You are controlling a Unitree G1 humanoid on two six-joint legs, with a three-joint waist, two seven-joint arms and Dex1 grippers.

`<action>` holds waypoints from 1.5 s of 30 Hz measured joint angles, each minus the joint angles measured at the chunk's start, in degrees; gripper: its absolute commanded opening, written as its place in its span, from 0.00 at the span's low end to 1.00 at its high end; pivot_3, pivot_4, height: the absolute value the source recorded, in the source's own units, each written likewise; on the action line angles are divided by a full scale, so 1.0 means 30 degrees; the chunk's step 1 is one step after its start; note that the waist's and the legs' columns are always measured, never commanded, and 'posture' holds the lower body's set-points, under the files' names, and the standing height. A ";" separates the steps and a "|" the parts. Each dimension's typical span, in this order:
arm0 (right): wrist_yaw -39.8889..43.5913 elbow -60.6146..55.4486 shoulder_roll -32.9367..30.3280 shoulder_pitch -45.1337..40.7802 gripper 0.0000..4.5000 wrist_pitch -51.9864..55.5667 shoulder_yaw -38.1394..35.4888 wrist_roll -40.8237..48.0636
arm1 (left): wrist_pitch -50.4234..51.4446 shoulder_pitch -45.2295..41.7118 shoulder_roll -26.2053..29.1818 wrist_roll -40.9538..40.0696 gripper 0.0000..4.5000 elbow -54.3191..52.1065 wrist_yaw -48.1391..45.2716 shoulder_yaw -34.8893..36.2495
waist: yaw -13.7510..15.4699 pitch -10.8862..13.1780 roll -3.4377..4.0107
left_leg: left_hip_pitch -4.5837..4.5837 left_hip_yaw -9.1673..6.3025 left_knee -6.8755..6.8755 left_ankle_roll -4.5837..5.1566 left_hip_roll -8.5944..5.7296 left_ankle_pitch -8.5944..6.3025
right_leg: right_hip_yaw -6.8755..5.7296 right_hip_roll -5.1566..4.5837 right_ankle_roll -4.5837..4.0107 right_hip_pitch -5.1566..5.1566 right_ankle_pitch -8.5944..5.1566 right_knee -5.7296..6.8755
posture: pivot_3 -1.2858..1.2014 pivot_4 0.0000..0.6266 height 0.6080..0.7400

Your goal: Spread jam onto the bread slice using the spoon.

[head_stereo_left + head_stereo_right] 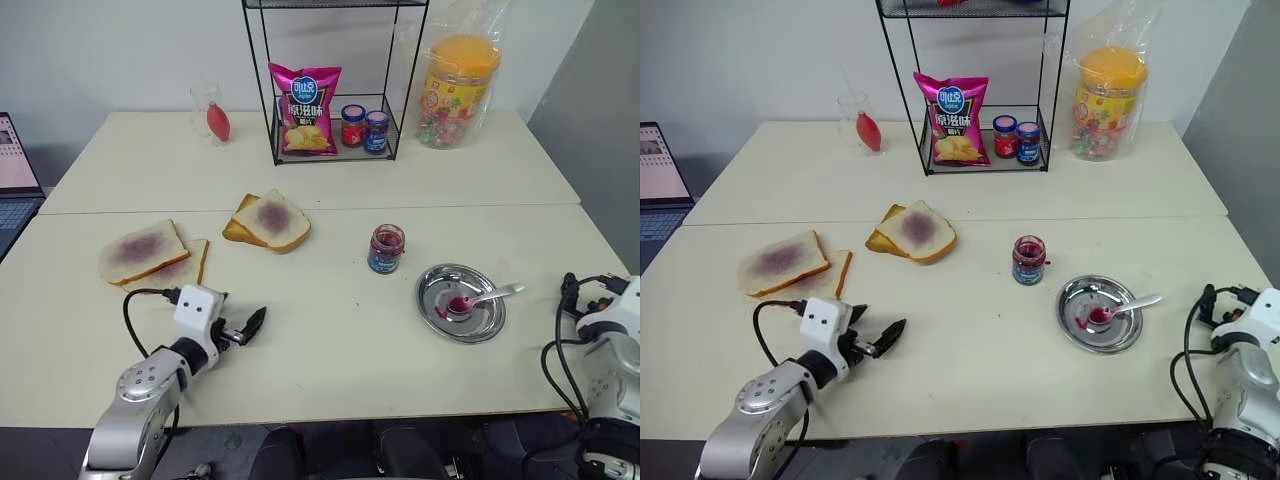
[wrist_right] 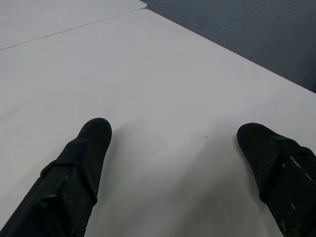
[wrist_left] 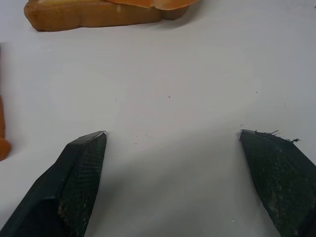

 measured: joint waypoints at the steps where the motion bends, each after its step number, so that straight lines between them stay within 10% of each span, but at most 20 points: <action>1: -0.0033 0.0000 0.0001 -0.0003 1.00 0.0000 -0.0004 0.0005 | -0.0122 0.0116 0.0012 0.0039 1.00 -0.0002 -0.0061 0.0015 | 0.0002 -0.0001 0.0001 | 0.0000 -0.0001 0.0000 0.0000 0.0000 0.0000 | -0.0001 0.0000 0.0000 0.0001 0.0000 0.0000 | 0.52 0.24 1.00; 29: 0.2283 -0.0791 -0.2331 -0.0491 1.00 0.0619 0.0349 0.0457 | -0.0255 0.1957 0.1371 -0.1841 1.00 0.1537 -0.2577 0.4192 | -0.0132 -0.0009 0.0076 | 0.0051 0.0034 -0.0006 0.0002 0.0011 0.0000 | 0.0033 0.0005 -0.0006 0.0013 -0.0006 0.0017 | 0.52 0.24 1.00; 36: 0.6968 -0.5777 -0.5640 -0.4303 1.00 0.6155 0.2664 0.5090 | 0.2421 0.1046 0.0876 -0.5341 1.00 0.3068 -0.0613 0.9172 | -0.0090 0.0010 0.0021 | 0.0057 -0.0053 -0.0003 0.0011 0.0056 0.0004 | -0.0052 0.0053 -0.0034 0.0020 -0.0001 0.0035 | 0.52 0.24 1.00; 45: 0.9854 -1.0830 -0.3609 -0.8308 1.00 1.3970 0.8430 1.3756 | 0.5544 -0.2389 0.0758 -1.0696 1.00 0.5968 0.3041 1.4147 | 0.0250 -0.0017 -0.0069 | -0.0095 -0.0171 0.0012 0.0005 0.0017 0.0001 | -0.0178 -0.0006 -0.0057 -0.0013 -0.0018 -0.0020 | 0.52 0.24 1.00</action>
